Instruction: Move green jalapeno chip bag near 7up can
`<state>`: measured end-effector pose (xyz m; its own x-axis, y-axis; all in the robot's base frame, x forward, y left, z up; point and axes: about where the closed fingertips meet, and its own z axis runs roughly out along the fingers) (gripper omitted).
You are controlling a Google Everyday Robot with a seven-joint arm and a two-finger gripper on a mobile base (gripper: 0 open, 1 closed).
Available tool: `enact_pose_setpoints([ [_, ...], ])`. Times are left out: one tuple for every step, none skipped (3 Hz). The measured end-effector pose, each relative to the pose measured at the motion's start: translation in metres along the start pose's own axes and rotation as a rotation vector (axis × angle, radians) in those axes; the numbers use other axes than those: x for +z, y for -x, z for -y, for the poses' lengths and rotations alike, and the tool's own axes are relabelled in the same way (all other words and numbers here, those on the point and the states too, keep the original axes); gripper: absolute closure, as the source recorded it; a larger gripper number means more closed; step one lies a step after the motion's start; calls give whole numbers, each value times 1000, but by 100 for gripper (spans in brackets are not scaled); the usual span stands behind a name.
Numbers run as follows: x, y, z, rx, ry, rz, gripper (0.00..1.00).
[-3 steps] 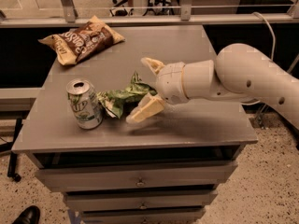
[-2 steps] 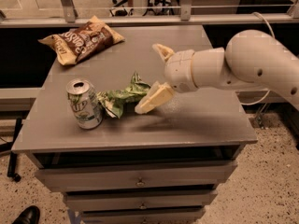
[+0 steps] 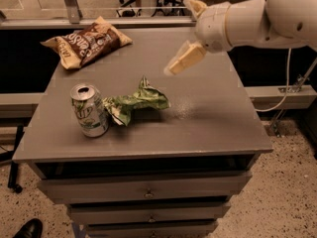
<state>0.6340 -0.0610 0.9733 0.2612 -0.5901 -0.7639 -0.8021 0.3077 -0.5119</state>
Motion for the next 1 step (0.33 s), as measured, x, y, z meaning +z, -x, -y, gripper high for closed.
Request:
enact_pose_setpoints([
  [-19,21,32,-28,-65,25,0],
])
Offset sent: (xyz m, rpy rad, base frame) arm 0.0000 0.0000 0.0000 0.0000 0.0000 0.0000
